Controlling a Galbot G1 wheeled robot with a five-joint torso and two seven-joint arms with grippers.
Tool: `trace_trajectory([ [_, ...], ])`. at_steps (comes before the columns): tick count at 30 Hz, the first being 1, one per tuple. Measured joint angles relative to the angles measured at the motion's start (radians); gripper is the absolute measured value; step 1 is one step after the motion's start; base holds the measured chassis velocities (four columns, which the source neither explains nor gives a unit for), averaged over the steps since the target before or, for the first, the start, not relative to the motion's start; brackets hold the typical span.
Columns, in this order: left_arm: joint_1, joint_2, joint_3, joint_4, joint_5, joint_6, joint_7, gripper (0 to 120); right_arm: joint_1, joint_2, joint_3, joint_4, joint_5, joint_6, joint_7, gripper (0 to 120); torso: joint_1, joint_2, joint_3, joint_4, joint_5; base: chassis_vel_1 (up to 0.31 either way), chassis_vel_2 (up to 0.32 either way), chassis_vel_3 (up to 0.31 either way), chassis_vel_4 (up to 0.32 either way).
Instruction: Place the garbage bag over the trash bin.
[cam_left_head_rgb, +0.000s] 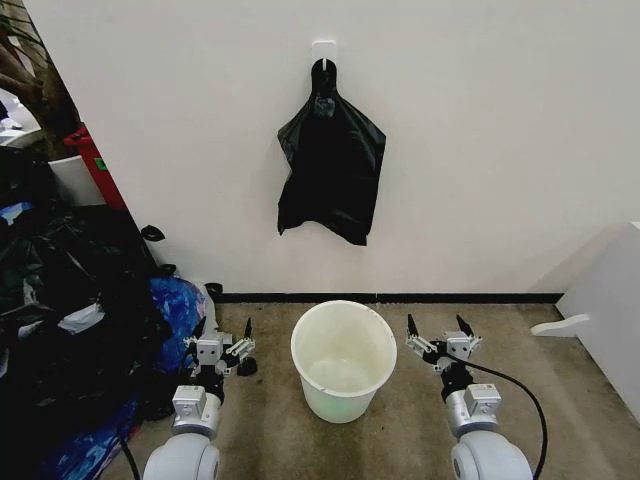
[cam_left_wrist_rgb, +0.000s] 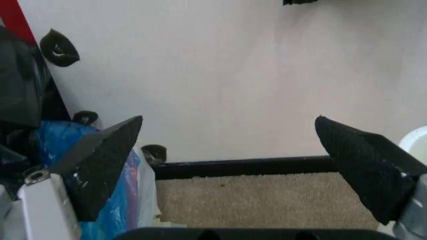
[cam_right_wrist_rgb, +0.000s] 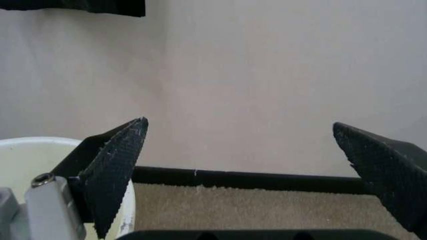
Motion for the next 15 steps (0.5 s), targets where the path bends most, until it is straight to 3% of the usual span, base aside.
trace_trajectory([
  [8, 0.004, 0.002, 0.000, -0.006, -0.001, 0.000, -0.001, 100, -0.019, 0.007, -0.005, 0.025, -0.001, 0.012, 0.000, 100, 0.000, 0.000, 0.000, 0.0002, 0.0000, 0.000, 0.000, 0.000, 0.000],
  [15, 0.089, 0.052, -0.017, -0.171, -0.050, -0.024, -0.043, 100, -0.159, 0.066, -0.050, 0.216, -0.013, 0.118, 0.000, 100, 0.000, 0.000, 0.000, 0.0001, -0.0003, 0.000, 0.000, 0.000, 0.000],
])
